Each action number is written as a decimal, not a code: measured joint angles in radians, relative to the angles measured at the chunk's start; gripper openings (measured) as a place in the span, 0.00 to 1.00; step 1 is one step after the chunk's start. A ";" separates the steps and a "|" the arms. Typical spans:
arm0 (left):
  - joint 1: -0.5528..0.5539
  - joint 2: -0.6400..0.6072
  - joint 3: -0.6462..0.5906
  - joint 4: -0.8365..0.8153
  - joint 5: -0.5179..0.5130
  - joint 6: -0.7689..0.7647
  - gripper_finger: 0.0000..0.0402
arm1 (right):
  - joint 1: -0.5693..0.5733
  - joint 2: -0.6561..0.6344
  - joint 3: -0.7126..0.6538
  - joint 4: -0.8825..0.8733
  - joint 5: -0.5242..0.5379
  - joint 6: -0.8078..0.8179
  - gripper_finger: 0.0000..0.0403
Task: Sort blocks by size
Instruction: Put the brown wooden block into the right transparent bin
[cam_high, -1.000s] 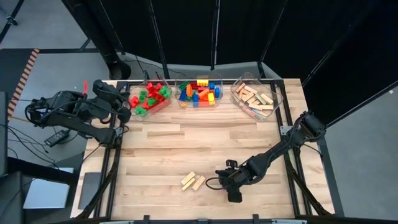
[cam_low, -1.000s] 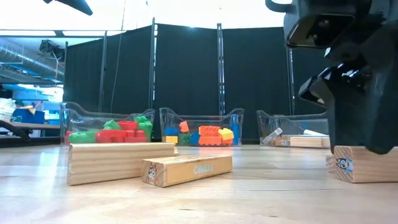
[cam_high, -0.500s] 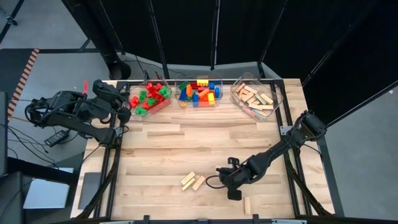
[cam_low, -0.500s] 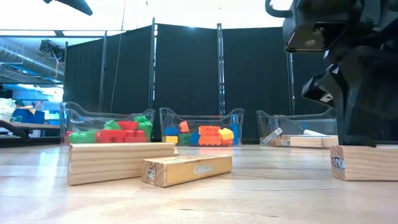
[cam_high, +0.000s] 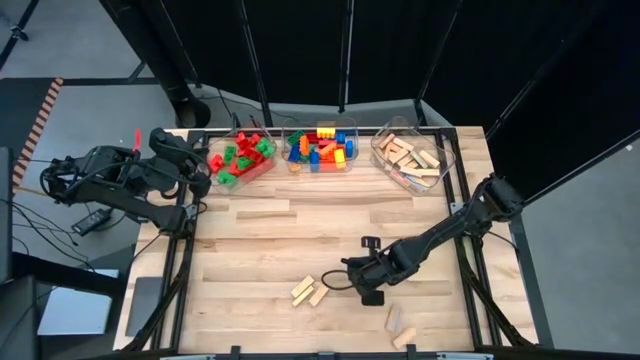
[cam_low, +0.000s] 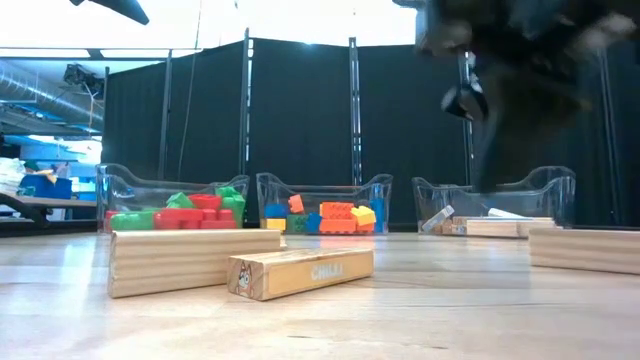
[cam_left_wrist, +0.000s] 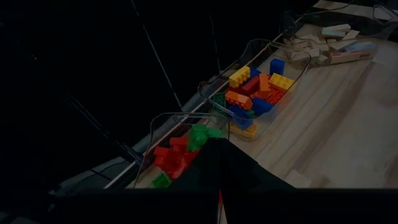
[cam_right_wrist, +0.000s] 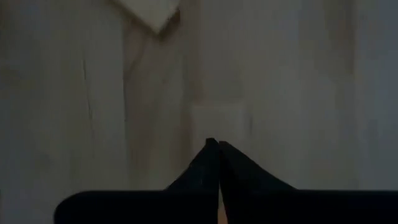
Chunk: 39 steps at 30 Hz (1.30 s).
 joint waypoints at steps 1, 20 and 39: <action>0.000 0.000 0.000 0.000 0.000 0.000 0.01 | -0.005 0.000 0.015 -0.009 0.001 -0.009 0.04; 0.000 0.000 0.000 0.000 0.000 0.000 0.01 | 0.266 -0.008 0.180 -0.229 -0.386 -0.099 0.50; 0.000 0.000 0.000 0.000 0.000 0.000 0.01 | 0.307 -0.003 -0.011 -0.041 -0.293 -0.258 0.61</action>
